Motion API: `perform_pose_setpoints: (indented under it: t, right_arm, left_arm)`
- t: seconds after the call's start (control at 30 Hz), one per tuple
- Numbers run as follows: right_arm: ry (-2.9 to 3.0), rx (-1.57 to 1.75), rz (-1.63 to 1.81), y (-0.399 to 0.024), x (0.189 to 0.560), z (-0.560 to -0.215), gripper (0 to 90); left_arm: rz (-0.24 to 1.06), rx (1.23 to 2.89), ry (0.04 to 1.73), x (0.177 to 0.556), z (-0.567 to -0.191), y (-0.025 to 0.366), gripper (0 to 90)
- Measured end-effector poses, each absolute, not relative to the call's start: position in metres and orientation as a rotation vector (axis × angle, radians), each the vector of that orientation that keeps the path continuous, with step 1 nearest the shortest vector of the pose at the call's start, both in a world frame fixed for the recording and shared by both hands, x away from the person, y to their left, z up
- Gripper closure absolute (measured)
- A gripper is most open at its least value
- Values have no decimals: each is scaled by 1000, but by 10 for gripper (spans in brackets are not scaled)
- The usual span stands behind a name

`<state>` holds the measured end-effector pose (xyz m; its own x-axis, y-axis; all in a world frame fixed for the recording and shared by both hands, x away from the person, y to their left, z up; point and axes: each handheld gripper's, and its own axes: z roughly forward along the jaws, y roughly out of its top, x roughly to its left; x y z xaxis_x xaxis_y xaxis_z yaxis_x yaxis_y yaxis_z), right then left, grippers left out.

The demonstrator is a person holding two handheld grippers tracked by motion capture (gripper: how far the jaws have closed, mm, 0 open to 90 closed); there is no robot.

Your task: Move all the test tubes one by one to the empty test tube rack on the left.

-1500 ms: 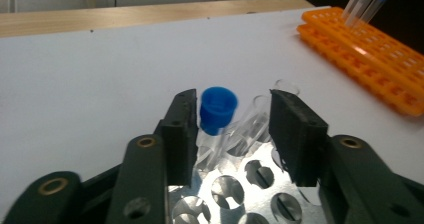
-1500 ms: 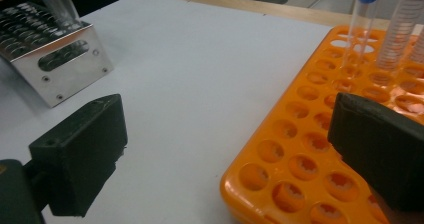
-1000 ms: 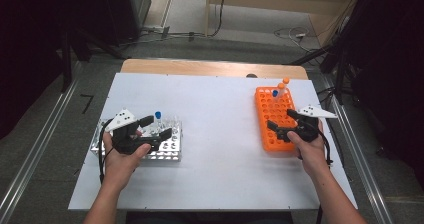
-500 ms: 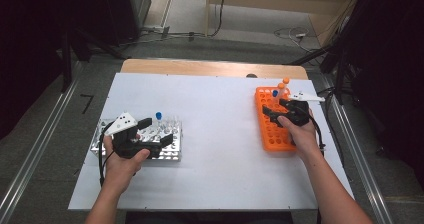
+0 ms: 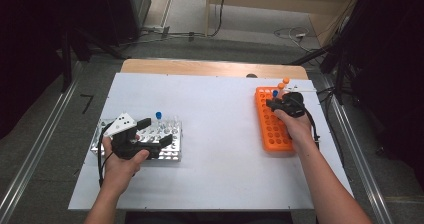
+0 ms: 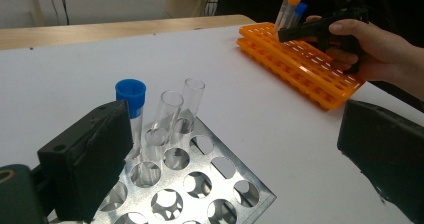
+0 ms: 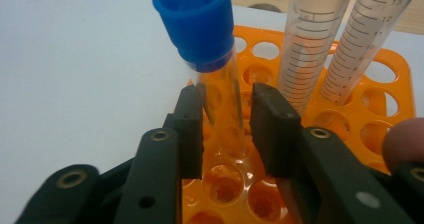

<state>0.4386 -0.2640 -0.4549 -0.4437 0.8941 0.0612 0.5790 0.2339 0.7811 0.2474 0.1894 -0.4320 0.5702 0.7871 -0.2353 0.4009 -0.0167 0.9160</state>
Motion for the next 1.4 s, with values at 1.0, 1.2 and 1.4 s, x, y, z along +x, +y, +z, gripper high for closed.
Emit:
perform_pose_setpoints:
  t: [1.0, 1.2, 1.4]
  right_arm:
    - [2033, 1095, 1318, -262, 375, -422, 748]
    - [2063, 1048, 1376, -255, 354, -427, 748]
    - [2118, 994, 1413, -244, 332, -433, 749]
  left_arm:
    - [396, 1678, 922, 243, -422, 157, 20]
    - [383, 1691, 903, 243, -423, 149, 21]
    - [374, 1708, 881, 242, -423, 139, 21]
